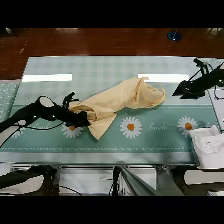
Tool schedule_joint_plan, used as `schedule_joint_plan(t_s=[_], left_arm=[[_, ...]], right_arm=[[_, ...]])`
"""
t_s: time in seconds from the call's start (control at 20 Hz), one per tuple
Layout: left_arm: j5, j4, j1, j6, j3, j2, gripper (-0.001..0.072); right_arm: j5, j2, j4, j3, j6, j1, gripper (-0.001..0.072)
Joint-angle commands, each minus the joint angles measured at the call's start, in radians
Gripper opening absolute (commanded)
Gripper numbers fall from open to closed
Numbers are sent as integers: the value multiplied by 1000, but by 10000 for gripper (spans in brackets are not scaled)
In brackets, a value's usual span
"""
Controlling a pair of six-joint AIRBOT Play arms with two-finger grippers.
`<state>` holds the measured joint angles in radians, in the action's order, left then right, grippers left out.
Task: Fold the shirts.
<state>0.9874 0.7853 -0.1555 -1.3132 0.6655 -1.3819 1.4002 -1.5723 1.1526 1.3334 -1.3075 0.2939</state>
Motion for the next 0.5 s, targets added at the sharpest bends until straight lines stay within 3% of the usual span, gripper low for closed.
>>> schedule_joint_plan(t_s=[0.0,0.3,0.35,0.45], left_arm=[[19,-8,-1,3,2,1,34],[19,-8,-1,4,2,2,34],[19,-8,-1,7,4,5,34],[40,-9,1,49,28,18,34]], right_arm=[[-36,-53,-112,-64,23,-4,552],[-199,-140,-175,-98,-32,-129,522],[-241,-153,-175,-98,-50,-154,441],[-313,-160,-180,-94,-80,-198,10]])
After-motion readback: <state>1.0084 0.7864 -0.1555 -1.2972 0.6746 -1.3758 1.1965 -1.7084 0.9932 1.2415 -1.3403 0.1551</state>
